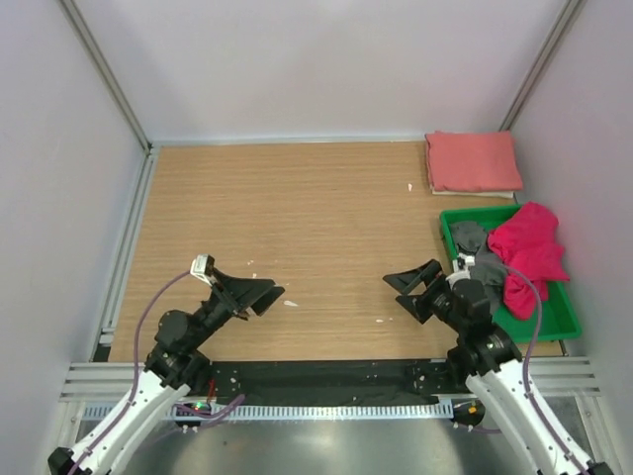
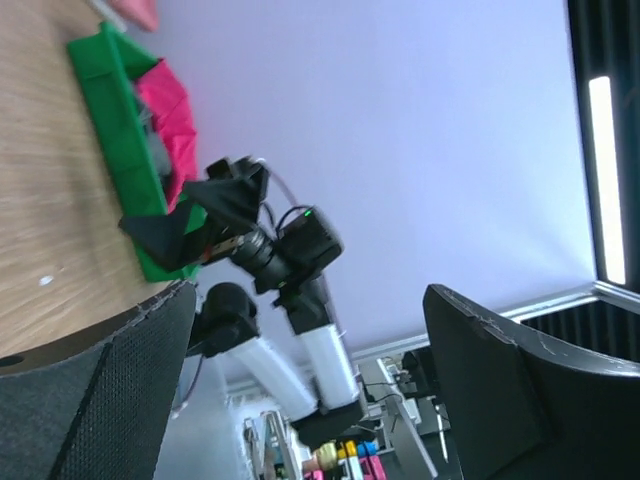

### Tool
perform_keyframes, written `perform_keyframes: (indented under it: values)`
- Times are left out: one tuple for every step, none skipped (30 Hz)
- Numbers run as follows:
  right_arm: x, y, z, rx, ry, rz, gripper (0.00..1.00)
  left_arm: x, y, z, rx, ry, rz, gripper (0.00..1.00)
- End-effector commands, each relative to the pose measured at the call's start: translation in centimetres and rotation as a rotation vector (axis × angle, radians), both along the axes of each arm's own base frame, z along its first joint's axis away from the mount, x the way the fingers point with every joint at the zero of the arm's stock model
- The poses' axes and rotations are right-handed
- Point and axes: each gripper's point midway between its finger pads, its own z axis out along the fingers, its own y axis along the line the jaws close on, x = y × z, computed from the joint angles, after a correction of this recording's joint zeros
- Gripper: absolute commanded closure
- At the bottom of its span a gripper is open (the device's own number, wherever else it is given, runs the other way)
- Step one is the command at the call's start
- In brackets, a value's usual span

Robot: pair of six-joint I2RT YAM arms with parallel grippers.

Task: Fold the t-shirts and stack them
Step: Reset both grippers

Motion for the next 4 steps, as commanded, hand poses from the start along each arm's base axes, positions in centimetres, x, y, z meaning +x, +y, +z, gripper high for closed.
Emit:
perform_keyframes:
  values:
    - [-1.9, 0.4, 0.0, 0.129, 0.036, -0.006, 0.00, 0.4, 0.7, -1.0, -0.090, -0.010, 0.031, 0.02]
    - [-2.3, 0.8, 0.4, 0.183, 0.035, 0.007, 0.01, 0.0, 1.2, 0.3, -0.134, -0.050, 0.036, 0.00]
    - [-2.5, 0.9, 1.2, 0.231, -0.013, 0.016, 0.00, -0.2, 1.7, 1.5, -0.191, -0.065, 0.041, 0.00]
    - [-2.9, 1.3, 1.3, 0.255, -0.012, 0.045, 0.00, -0.4, 2.2, 2.7, -0.245, -0.089, 0.048, 0.00]
